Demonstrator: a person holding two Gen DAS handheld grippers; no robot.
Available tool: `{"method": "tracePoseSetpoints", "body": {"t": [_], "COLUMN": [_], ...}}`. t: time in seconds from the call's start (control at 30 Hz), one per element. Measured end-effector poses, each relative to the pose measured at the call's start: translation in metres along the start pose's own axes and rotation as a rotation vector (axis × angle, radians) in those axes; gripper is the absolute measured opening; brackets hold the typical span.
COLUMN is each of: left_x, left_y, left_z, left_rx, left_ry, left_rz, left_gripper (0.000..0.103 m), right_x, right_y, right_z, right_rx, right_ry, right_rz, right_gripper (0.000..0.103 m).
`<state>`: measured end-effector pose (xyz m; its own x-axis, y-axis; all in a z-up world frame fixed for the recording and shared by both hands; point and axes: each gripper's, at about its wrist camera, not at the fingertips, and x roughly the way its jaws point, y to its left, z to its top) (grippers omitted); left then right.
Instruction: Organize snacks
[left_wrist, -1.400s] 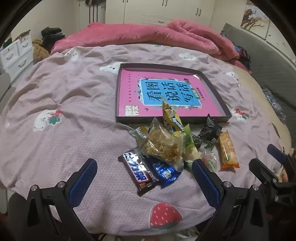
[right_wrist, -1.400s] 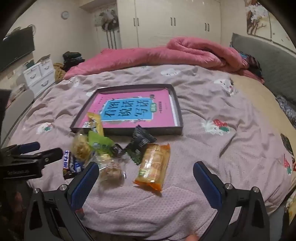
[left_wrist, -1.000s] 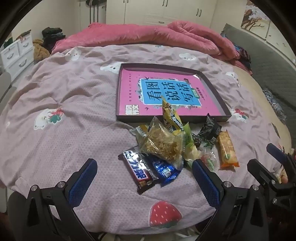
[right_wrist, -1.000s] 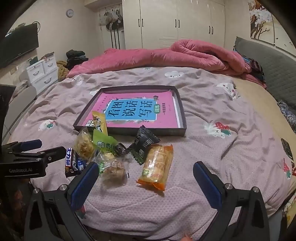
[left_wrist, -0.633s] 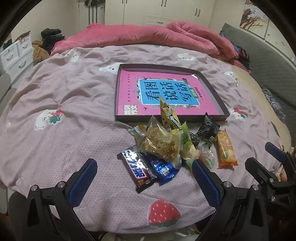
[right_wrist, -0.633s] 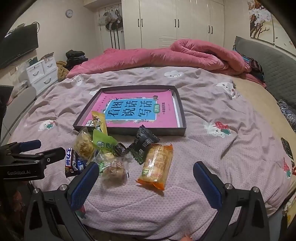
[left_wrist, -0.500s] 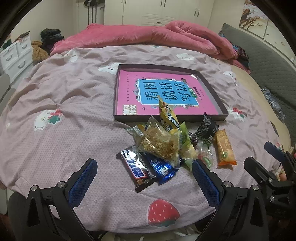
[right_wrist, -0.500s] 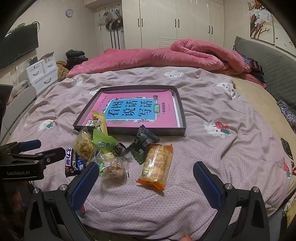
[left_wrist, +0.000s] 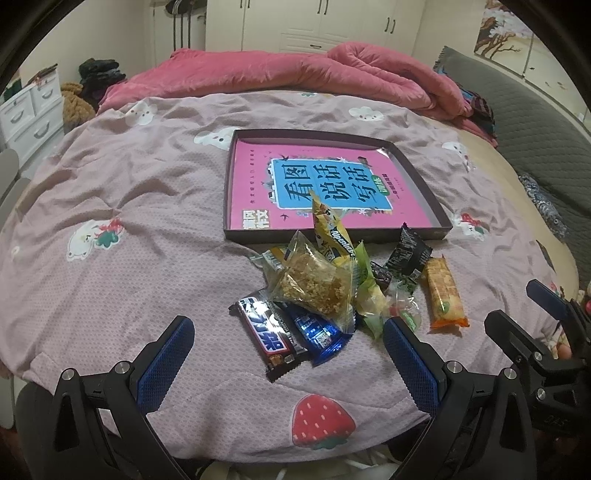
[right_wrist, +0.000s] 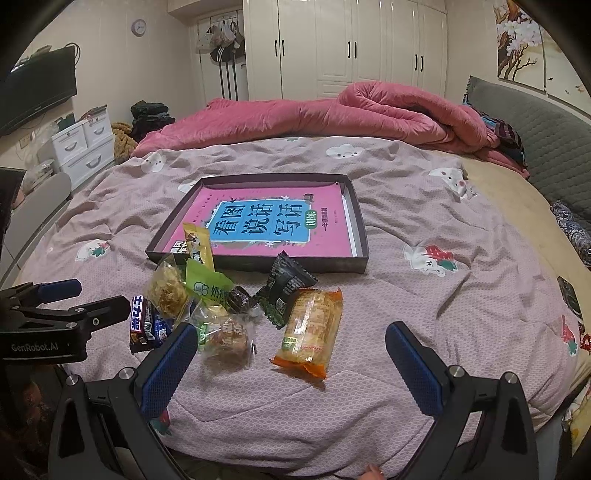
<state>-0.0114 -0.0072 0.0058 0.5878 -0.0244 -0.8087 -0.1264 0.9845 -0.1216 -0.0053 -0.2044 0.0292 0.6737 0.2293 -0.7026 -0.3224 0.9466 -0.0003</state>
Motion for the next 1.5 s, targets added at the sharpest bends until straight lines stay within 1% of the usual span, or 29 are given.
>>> {"method": "tracePoseSetpoints", "body": {"t": [1.07, 1.5], "left_x": [-0.0018, 0.0045], "left_y": [-0.0025, 0.0025], "left_z": [-0.0019, -0.0034], "left_rx": [0.011, 0.002], "left_ry": [0.004, 0.027], "left_rz": [0.001, 0.004], "left_gripper": [0.102, 0.102], "right_x": [-0.0006, 0.0068], "right_y": [0.0006, 0.0082], "right_z": [-0.0012, -0.0019], "right_rx": [-0.002, -0.034], "right_ry": [-0.001, 0.01], "right_rz": [-0.001, 0.018], "right_gripper": [0.103, 0.103]}}
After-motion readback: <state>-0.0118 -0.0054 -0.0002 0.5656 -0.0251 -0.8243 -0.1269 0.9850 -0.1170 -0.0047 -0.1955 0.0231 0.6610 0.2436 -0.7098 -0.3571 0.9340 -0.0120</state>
